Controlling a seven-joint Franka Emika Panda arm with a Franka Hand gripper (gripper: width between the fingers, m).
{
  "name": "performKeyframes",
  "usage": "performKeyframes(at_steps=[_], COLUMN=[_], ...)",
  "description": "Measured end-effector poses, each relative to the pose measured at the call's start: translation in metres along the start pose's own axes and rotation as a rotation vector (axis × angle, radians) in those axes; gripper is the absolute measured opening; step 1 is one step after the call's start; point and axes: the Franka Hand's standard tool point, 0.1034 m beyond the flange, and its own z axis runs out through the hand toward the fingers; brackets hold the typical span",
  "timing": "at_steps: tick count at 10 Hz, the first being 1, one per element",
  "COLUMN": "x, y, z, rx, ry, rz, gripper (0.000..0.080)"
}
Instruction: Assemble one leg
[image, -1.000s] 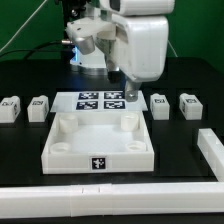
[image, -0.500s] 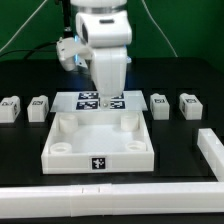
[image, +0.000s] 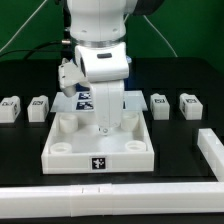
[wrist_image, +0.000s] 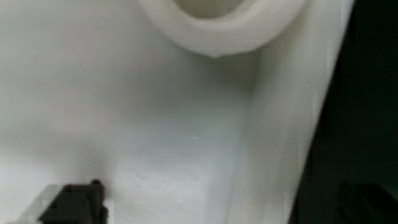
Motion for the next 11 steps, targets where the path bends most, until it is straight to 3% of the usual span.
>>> performKeyframes(at_steps=[1, 2, 3, 5, 11], x=[0.0000, -0.0001, -0.0002, -0.0002, -0.0009], y=[-0.0002, -0.0003, -0.0003, -0.0006, 0.0011], z=[0.0003, 0.0004, 0.0004, 0.0006, -0.0006], rx=[0.001, 0.001, 0.001, 0.002, -0.006], ry=[0.000, 0.000, 0.000, 0.000, 0.000], rz=[0.000, 0.001, 0.001, 0.001, 0.004], gripper=[0.0640, 0.0463, 0.0463, 0.0082, 0.0068])
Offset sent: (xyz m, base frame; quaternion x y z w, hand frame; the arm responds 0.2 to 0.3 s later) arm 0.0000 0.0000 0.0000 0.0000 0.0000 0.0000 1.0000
